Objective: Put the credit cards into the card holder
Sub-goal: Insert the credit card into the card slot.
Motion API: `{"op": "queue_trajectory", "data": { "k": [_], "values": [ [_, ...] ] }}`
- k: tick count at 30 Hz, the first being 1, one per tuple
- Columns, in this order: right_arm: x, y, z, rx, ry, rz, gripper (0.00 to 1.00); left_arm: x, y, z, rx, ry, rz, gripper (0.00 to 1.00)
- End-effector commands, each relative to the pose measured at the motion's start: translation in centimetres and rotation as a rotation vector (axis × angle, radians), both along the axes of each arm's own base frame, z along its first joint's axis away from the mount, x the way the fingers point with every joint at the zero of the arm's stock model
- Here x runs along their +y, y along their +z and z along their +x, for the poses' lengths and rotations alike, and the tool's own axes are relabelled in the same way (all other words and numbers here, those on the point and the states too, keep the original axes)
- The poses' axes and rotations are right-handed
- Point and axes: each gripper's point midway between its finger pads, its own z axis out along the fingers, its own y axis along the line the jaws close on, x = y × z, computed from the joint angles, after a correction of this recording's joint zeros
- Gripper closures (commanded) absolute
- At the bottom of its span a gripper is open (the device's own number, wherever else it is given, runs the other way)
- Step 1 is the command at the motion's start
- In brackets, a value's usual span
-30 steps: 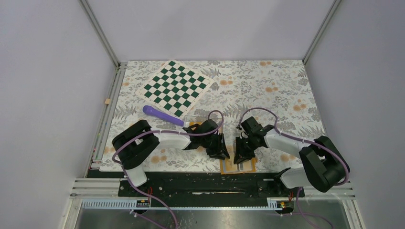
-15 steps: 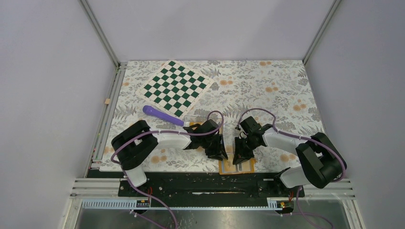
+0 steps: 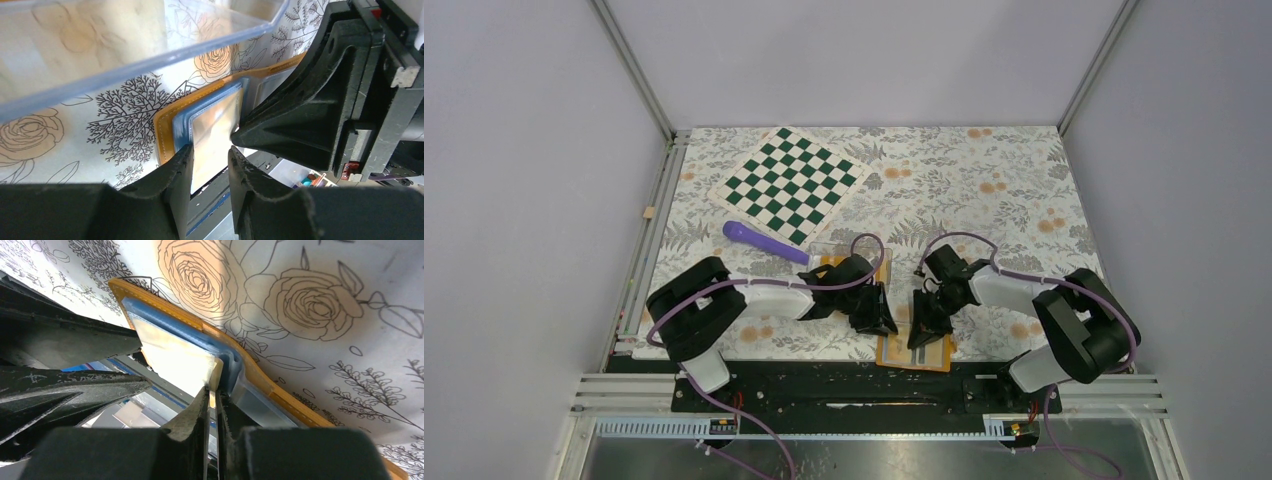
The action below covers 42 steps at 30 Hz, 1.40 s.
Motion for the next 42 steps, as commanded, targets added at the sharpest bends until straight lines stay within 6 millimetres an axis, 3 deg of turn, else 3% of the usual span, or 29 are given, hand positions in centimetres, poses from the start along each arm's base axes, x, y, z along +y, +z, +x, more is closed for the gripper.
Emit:
{"op": "queue_trajectory", "data": {
  "k": [1,5,13,19,24,30,35,42],
  "values": [
    [0.5,-1.7,1.1,-0.063,-0.015,-0.008,1.00,-3.8,6.6,0.5,-0.089,-0.042,-0.258,0.70],
    [1.3,-1.1,1.6,-0.069,-0.038,0.037,1.00,-3.7,6.9,0.2,-0.089,-0.052,-0.272,0.70],
    [3.6,1.2,3.2,-0.110,-0.067,0.157,0.87,-2.7,7.0,-0.2,-0.104,-0.057,-0.247,0.73],
    [4.6,1.6,3.8,-0.105,-0.085,0.203,0.74,-2.2,7.5,-0.4,-0.117,-0.064,-0.246,0.73],
    [5.2,2.0,4.4,-0.098,-0.095,0.224,0.60,-1.8,6.7,-0.6,-0.106,-0.078,-0.209,0.73],
    [4.4,3.1,4.6,-0.138,-0.089,0.166,0.42,-1.4,5.5,-0.6,-0.096,-0.077,-0.154,0.72],
    [2.7,4.3,4.6,-0.190,-0.057,0.080,0.34,-1.3,4.5,-0.7,-0.079,-0.077,-0.140,0.68],
    [1.1,5.3,5.3,-0.264,-0.041,-0.003,0.26,-3.8,5.6,-0.7,-0.062,-0.112,-0.244,0.59]
  ]
}}
